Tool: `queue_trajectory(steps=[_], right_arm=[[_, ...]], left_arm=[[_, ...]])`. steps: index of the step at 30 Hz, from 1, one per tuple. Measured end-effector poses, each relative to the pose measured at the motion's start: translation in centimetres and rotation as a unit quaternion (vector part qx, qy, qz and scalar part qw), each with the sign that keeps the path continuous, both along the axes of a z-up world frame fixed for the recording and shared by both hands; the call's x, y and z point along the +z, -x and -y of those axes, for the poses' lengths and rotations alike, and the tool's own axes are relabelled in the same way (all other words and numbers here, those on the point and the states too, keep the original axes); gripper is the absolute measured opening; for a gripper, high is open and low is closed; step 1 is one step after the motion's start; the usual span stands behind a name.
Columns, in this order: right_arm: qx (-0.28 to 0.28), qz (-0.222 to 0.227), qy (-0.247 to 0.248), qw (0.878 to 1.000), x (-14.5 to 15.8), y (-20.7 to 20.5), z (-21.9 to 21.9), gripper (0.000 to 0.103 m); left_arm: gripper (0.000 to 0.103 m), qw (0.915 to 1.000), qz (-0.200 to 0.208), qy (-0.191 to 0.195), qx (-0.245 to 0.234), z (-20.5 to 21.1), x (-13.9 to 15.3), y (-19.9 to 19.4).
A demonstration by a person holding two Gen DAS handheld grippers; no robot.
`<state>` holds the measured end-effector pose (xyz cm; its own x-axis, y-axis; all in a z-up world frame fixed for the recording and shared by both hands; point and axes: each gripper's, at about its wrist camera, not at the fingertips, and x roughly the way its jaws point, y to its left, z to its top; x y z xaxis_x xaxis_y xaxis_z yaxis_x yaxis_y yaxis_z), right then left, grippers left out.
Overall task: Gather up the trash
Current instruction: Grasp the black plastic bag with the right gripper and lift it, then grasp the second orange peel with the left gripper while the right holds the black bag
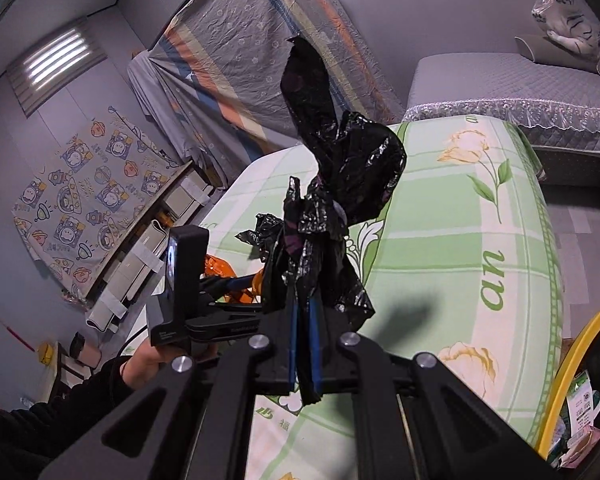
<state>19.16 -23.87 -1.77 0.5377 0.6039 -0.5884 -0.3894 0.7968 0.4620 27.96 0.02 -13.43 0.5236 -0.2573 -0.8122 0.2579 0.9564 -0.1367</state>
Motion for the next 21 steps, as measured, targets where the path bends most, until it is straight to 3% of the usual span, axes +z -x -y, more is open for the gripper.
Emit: queue_trajectory(steps=[5, 10, 18, 21], right_arm=[[0.001, 0.001, -0.002, 1.0, 0.3, 0.7, 0.0, 0.005], [0.007, 0.0, -0.01, 1.0, 0.7, 1.6, 0.1, 0.005], [0.009, 0.006, -0.009, 1.0, 1.4, 3.9, -0.4, 0.005], [0.003, 0.011, -0.004, 1.0, 1.5, 4.6, -0.3, 0.005]], left_arm=[[0.052, 0.9998, 0.011, 0.007, 0.013, -0.5, 0.4, 0.2], [0.05, 0.999, 0.03, 0.028, 0.016, -1.1, 2.1, 1.9], [0.05, 0.992, 0.115, 0.049, 0.021, -2.0, 7.3, 7.5], [0.05, 0.9872, 0.152, 0.04, 0.026, -2.0, 8.8, 10.0]])
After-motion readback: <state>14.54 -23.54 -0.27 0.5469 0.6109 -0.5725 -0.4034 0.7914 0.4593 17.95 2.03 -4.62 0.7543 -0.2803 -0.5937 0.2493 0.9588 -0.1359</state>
